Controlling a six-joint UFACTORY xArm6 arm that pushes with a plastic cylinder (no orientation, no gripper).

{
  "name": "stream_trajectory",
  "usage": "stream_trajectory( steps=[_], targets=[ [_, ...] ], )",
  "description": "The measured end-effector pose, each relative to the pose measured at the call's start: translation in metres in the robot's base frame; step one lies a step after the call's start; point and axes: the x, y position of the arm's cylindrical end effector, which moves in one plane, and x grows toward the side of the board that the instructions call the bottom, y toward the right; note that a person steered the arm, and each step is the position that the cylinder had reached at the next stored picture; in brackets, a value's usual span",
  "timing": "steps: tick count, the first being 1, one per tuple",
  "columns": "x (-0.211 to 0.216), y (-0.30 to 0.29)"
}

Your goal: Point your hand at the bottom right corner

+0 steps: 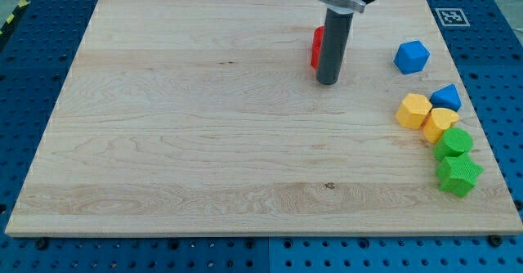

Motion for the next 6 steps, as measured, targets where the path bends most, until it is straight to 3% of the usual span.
stream_trajectory(
  steps=[1, 2, 3, 4, 6],
  targets=[
    [0.039, -0.021],
    [0.126, -0.030],
    [0.203, 0.012],
    [0.221, 0.039],
    [0.219, 0.177]
  ],
)
